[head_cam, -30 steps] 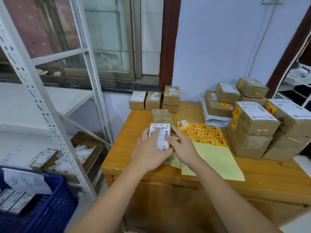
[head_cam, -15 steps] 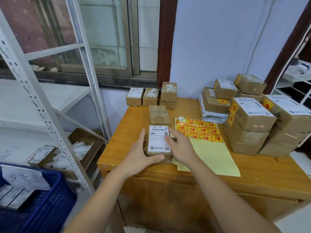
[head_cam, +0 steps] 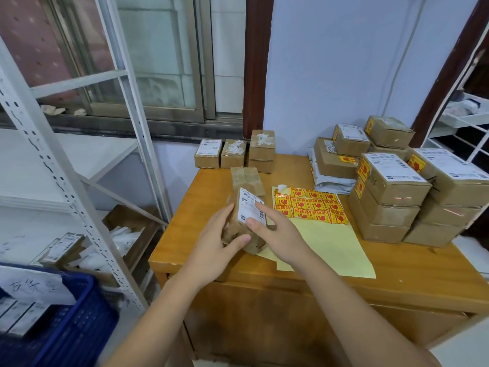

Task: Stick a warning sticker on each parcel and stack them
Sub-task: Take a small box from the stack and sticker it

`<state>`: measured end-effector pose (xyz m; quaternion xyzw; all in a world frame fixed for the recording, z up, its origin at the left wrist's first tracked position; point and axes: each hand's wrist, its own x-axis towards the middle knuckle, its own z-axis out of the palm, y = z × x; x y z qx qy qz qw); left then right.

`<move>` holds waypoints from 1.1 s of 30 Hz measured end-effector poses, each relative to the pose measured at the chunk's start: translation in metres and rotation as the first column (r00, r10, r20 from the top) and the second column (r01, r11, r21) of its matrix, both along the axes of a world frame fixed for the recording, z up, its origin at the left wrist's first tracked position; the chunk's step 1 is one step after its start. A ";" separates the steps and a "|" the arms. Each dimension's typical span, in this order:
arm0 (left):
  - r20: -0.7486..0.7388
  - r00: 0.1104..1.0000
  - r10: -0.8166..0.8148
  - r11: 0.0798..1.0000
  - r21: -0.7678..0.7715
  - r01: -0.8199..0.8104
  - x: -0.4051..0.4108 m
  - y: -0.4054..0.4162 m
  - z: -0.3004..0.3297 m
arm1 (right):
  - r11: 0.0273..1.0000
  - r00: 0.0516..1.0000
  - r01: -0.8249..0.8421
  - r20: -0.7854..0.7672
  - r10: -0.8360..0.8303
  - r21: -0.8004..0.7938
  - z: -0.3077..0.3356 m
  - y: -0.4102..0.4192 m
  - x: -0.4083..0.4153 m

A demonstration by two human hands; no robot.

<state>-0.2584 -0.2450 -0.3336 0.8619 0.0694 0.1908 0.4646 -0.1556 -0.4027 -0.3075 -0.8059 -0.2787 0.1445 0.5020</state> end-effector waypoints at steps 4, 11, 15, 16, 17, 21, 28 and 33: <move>0.002 0.999 0.044 0.993 0.111 -0.043 0.004 0.000 0.013 | 0.989 0.975 -0.048 -0.209 0.077 0.137 0.005 0.003 0.002; -0.032 0.997 0.067 0.994 0.087 -0.065 0.011 -0.002 0.013 | 0.987 0.958 -0.079 -0.264 0.114 0.141 0.002 0.001 0.001; -0.067 0.997 0.049 0.999 0.022 -0.047 0.012 -0.001 0.005 | 0.996 0.968 -0.048 -0.242 0.065 0.076 -0.007 0.002 0.001; -0.065 0.997 0.030 0.999 -0.021 -0.032 0.012 0.000 0.004 | 0.996 0.971 -0.042 -0.230 0.059 0.077 -0.009 0.002 0.001; -0.062 0.998 0.015 0.998 -0.057 -0.019 0.013 0.001 0.002 | 0.996 0.973 -0.037 -0.224 0.056 0.086 -0.011 0.003 0.001; -0.044 0.999 0.002 0.996 -0.094 -0.006 0.014 0.004 0.001 | 0.991 0.970 -0.040 -0.234 0.069 0.126 -0.014 0.009 0.002; -0.083 0.996 -0.013 0.996 -0.084 0.006 0.026 0.019 0.011 | 0.993 0.973 -0.029 -0.225 0.054 0.111 -0.003 0.024 0.009; -0.109 0.994 -0.015 0.993 -0.114 0.002 0.031 0.028 0.011 | 0.996 0.978 -0.013 -0.208 0.031 0.086 -0.001 0.037 0.007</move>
